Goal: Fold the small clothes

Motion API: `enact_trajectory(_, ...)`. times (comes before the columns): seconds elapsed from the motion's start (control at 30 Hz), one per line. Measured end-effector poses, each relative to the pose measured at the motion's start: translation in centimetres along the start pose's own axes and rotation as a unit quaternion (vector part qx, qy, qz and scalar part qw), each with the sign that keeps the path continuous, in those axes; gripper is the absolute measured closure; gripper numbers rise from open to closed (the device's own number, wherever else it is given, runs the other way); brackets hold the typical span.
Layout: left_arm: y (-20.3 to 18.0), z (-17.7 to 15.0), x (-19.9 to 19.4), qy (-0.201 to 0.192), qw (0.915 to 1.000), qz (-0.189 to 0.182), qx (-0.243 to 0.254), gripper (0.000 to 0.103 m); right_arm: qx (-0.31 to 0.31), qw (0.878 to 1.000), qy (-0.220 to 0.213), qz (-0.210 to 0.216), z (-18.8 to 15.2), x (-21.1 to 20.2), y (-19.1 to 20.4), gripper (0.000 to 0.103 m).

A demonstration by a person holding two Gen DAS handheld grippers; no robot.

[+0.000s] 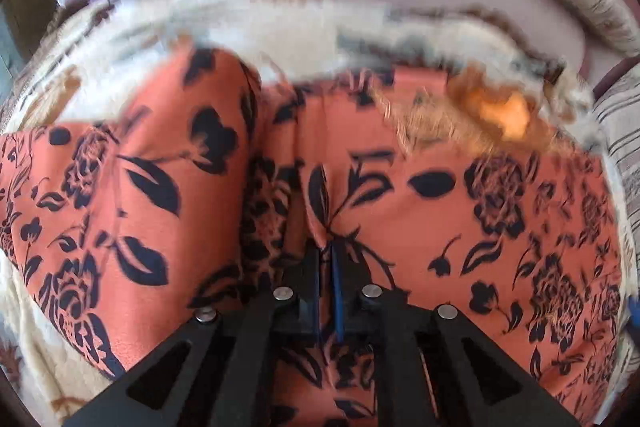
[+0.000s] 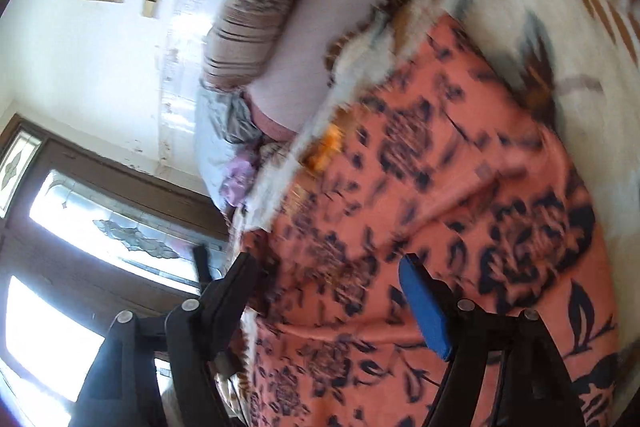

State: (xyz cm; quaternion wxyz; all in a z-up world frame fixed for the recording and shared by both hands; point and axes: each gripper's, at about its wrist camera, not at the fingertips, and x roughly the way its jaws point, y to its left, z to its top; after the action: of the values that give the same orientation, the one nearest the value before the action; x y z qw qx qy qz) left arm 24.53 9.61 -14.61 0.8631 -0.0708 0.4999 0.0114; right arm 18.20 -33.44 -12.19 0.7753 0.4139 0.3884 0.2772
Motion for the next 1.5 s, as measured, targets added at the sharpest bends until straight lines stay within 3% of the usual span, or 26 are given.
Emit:
enact_trajectory(0.1,-0.3,-0.4,-1.0,-0.004,0.9999,0.009,0.009,0.083,-0.022,0.999,-0.028,-0.012,2.7,0.3,1.3,0.013)
enact_trajectory(0.17,-0.4,-1.0,-2.6,-0.001,1.0000,0.001,0.005,0.077,-0.004,0.999,-0.019,-0.045,4.6,2.3,-0.7,0.013)
enact_trajectory(0.2,-0.2,-1.4,-3.9,-0.009,0.9999,-0.008,0.005,0.071,0.021,0.996,0.003,-0.086,5.4,3.9,-3.0,0.013)
enact_trajectory(0.23,0.3,-1.9,-5.4,-0.022,0.9996,-0.014,0.005,0.067,0.059,0.990,0.034,-0.122,5.6,5.3,-5.5,0.027)
enact_trajectory(0.3,0.2,-3.6,-8.3,-0.056,0.9982,-0.019,0.006,0.042,0.059,0.991,0.021,-0.117,5.6,3.7,-4.9,0.031)
enact_trajectory(0.37,1.0,-6.4,-11.7,-0.092,0.9954,-0.025,0.012,0.023,0.035,0.995,0.017,-0.097,4.6,1.1,-2.5,0.028)
enact_trajectory(0.4,1.4,-7.8,-12.8,-0.101,0.9944,-0.026,0.017,0.020,0.012,0.995,0.027,-0.094,3.5,-0.6,-1.0,0.026)
enact_trajectory(0.53,4.0,-14.7,-15.7,-0.065,0.9965,-0.048,0.022,0.020,-0.037,0.987,0.074,-0.138,-1.7,-7.5,0.9,0.026)
enact_trajectory(0.73,7.0,-23.1,-16.4,0.005,0.9945,-0.095,-0.043,0.020,0.019,0.973,0.110,-0.203,-11.2,-16.2,-3.9,0.025)
enact_trajectory(0.8,7.1,-24.4,-16.5,0.013,0.9929,-0.106,-0.054,0.020,0.036,0.973,0.121,-0.191,-13.7,-17.1,-4.9,0.027)
enact_trajectory(0.87,6.9,-25.0,-16.3,0.019,0.9912,-0.116,-0.060,0.020,0.028,0.978,0.125,-0.165,-15.1,-17.2,-4.5,0.032)
enact_trajectory(0.93,6.8,-25.5,-16.4,0.015,0.9912,-0.112,-0.069,0.021,0.019,0.979,0.130,-0.157,-15.9,-16.8,-4.0,0.061)
enact_trajectory(0.97,6.8,-25.6,-16.3,0.017,0.9910,-0.111,-0.073,0.021,0.023,0.979,0.132,-0.154,-16.2,-16.6,-4.0,0.064)
enact_trajectory(1.1,7.0,-26.1,-16.3,0.031,0.9895,-0.106,-0.094,0.021,0.014,0.971,0.126,-0.205,-16.4,-15.7,-3.9,0.061)
enact_trajectory(1.2,6.9,-26.6,-16.8,0.027,0.9892,-0.110,-0.093,0.021,0.023,0.977,0.117,-0.176,-16.1,-15.8,-3.8,0.038)
enact_trajectory(1.3,6.6,-26.6,-16.6,0.035,0.9915,-0.094,-0.082,0.021,0.038,0.978,0.109,-0.173,-15.9,-16.4,-4.2,0.038)
enact_trajectory(1.43,9.0,-24.6,-18.7,-0.030,0.9832,-0.127,-0.128,0.021,0.048,0.978,0.091,-0.182,-15.6,-16.8,-4.4,0.038)
enact_trajectory(1.5,11.9,-23.0,-19.3,-0.069,0.9691,-0.151,-0.183,0.021,0.037,0.974,0.061,-0.217,-15.4,-17.7,-4.0,0.038)
